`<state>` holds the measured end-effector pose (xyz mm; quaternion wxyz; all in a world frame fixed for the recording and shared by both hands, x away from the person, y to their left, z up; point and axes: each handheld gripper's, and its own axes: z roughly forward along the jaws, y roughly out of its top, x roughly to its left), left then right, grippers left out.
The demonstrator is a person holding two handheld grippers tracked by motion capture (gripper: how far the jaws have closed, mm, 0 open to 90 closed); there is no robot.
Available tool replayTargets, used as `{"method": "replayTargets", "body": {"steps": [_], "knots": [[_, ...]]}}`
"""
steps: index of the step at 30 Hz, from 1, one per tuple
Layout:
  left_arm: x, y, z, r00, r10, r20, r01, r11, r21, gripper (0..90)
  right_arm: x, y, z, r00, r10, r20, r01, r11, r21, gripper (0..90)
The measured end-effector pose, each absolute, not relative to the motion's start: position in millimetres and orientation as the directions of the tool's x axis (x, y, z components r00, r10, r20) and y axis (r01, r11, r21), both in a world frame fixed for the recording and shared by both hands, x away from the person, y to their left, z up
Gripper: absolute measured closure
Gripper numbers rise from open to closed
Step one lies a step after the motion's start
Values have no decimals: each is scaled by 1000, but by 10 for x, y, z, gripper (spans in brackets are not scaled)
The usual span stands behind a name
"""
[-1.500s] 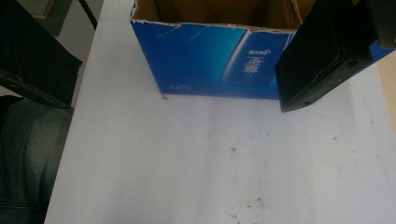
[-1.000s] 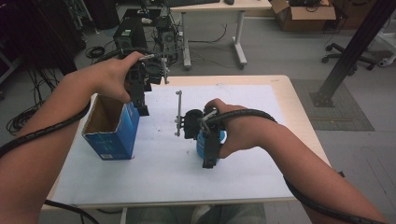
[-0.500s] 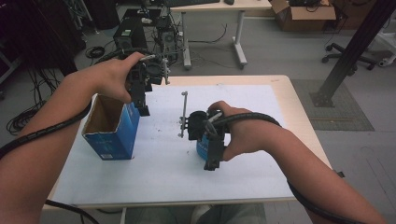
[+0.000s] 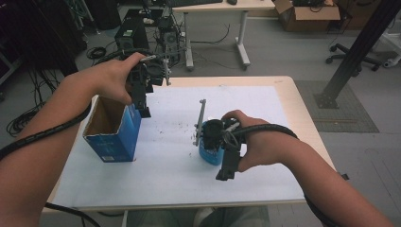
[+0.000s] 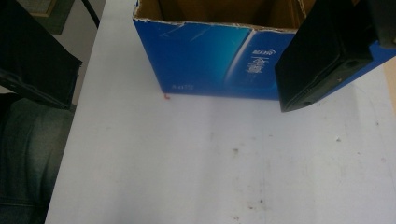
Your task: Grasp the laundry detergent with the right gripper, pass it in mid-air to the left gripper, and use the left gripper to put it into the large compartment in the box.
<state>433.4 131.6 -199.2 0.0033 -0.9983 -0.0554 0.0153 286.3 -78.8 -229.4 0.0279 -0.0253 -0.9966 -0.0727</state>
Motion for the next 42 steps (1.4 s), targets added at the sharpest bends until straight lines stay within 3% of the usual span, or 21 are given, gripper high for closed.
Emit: {"method": "replayTargets", "body": {"steps": [23, 42], "knots": [[4340, 1270, -2002, 994, 108, -27, 108, -994, -7, 1, 2948, -1413, -2669, -976, 202, 79, 217, 932, 289, 2], [4358, 1294, -2011, 994, 108, -28, 108, -994, -11, 1, 3164, -1556, -3066, -948, 306, 89, 316, 865, 390, 2]]}}
